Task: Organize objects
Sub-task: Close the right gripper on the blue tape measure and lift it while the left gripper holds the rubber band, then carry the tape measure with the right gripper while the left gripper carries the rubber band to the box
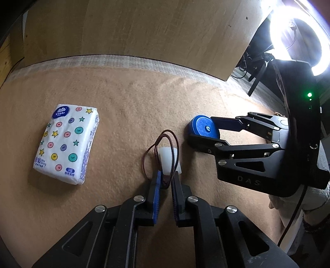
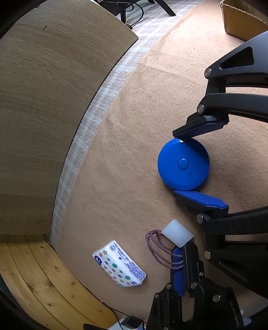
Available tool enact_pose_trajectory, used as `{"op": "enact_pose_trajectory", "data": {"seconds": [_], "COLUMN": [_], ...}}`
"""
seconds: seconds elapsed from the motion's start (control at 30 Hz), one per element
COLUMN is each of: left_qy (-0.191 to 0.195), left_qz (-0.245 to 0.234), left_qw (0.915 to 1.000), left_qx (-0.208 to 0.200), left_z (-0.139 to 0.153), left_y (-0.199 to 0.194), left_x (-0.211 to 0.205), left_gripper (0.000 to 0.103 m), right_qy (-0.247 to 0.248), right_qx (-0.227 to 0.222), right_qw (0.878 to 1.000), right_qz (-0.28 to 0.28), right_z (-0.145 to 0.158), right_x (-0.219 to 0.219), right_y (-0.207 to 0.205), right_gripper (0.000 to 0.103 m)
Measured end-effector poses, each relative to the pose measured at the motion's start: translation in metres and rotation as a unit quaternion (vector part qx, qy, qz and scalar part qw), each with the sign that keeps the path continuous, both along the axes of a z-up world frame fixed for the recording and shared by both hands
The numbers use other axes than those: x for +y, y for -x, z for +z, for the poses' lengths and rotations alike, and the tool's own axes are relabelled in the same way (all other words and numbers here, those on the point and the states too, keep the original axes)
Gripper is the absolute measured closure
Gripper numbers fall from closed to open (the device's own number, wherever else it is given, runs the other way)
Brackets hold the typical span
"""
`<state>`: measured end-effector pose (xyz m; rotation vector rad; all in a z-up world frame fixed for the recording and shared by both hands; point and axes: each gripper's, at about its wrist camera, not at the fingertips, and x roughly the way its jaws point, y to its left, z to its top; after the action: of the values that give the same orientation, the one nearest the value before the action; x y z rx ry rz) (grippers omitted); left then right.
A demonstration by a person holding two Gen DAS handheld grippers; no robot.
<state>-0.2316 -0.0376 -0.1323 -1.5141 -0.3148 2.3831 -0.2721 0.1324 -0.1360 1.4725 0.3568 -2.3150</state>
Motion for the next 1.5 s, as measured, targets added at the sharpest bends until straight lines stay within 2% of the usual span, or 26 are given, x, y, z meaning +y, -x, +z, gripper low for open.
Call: {"op": "enact_pose_trajectory", "data": {"seconds": [0.13, 0.3, 0.4, 0.6, 0.9, 1.2, 1.5], "left_qy": [-0.014, -0.005, 0.001, 0.014, 0.022, 0.029, 0.018], "left_qz": [0.010, 0.015, 0.021, 0.019, 0.011, -0.014, -0.065], "left_qw": [0.9998, 0.9998, 0.9997, 0.9995, 0.9988, 0.9974, 0.9938], "left_qx": [0.003, 0.007, 0.011, 0.023, 0.042, 0.064, 0.089], "left_z": [0.002, 0.004, 0.006, 0.016, 0.041, 0.070, 0.095], "left_y": [-0.002, -0.005, -0.006, -0.012, -0.032, -0.043, -0.042], "left_x": [-0.007, -0.009, -0.010, -0.007, 0.002, 0.038, 0.113], "left_gripper": [0.089, 0.090, 0.099, 0.100, 0.100, 0.100, 0.100], "right_qy": [0.001, -0.001, -0.003, -0.003, 0.034, 0.067, 0.080], "right_qx": [-0.001, 0.000, 0.000, 0.001, 0.004, 0.028, 0.063], "right_qw": [1.000, 1.000, 1.000, 1.000, 0.999, 0.997, 0.991], "right_qz": [-0.001, -0.002, -0.002, 0.001, -0.003, -0.036, -0.090], "right_z": [0.000, 0.001, 0.001, 0.003, 0.023, 0.063, 0.098], "right_x": [0.001, 0.001, 0.003, 0.007, 0.033, 0.078, 0.146], "right_y": [0.000, -0.002, -0.005, -0.019, -0.050, -0.080, -0.115], "right_gripper": [0.057, 0.057, 0.057, 0.057, 0.057, 0.057, 0.057]}}
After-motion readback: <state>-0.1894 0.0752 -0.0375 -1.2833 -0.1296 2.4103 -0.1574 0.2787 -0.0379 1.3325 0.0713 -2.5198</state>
